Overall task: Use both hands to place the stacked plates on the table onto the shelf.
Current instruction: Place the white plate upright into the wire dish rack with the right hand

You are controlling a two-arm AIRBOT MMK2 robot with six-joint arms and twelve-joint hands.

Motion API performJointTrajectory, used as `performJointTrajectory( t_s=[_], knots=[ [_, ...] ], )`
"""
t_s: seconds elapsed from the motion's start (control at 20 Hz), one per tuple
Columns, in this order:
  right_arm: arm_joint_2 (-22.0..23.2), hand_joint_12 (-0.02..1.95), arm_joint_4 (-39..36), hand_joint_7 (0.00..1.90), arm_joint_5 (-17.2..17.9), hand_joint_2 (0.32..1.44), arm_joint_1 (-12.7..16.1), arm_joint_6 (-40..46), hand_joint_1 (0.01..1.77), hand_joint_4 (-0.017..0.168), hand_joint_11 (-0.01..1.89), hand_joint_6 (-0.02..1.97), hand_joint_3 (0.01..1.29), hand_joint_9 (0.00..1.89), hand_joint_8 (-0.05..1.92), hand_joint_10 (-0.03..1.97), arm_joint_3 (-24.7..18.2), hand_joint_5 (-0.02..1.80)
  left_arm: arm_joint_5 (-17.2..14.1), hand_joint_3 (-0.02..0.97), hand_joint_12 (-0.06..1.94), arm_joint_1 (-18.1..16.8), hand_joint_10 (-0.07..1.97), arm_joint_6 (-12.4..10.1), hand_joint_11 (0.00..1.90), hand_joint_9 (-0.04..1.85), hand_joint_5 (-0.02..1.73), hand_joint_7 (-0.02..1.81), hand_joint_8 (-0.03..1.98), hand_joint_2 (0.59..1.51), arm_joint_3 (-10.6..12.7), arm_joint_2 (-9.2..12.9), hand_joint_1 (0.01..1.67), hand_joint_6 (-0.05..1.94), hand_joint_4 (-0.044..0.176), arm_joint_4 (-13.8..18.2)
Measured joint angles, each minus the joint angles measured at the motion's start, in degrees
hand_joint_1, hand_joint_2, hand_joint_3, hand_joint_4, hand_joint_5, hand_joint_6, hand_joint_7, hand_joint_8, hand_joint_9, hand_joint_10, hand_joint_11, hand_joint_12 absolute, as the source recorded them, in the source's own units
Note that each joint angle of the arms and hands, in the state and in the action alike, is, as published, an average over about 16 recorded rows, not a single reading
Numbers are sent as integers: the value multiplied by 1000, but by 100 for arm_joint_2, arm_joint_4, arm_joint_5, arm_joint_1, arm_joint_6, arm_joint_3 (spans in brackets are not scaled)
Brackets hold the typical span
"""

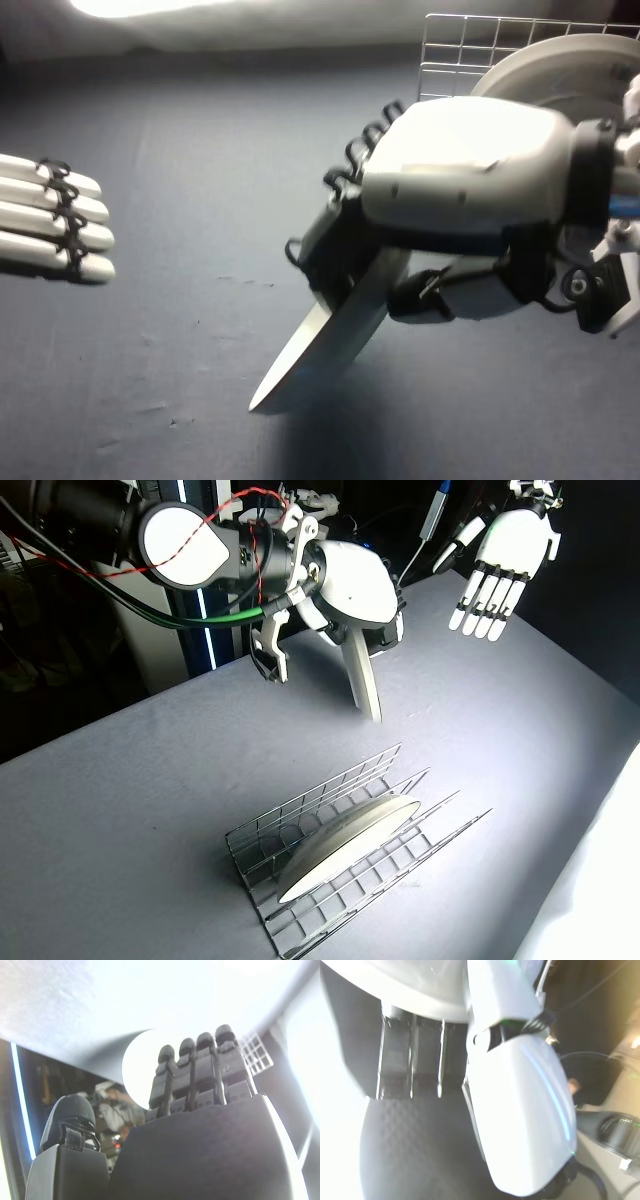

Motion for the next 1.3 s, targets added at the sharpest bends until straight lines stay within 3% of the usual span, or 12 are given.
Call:
performJointTrajectory(
  t_s=[0.2,0.45,1.3],
  knots=[
    [194,1367,650,1066,-22,1005,147,-6,1454,-8,794,878,15,1024,736,949,-100,898,-8,15,13,-25,15,-33,18,23,123,66,6,1205,-7,35,15,20,6,16],
    [400,1216,1565,1069,-41,1010,267,-14,1445,-8,821,869,14,1014,739,964,-176,911,-16,15,12,-35,15,-46,17,30,127,72,6,1205,19,26,15,19,6,31],
    [966,1104,4201,1026,1,1035,353,-22,1446,-8,839,885,15,963,829,1070,-139,860,-32,15,31,-116,16,-98,34,77,162,128,7,1202,81,-29,15,19,7,172]
  ],
)
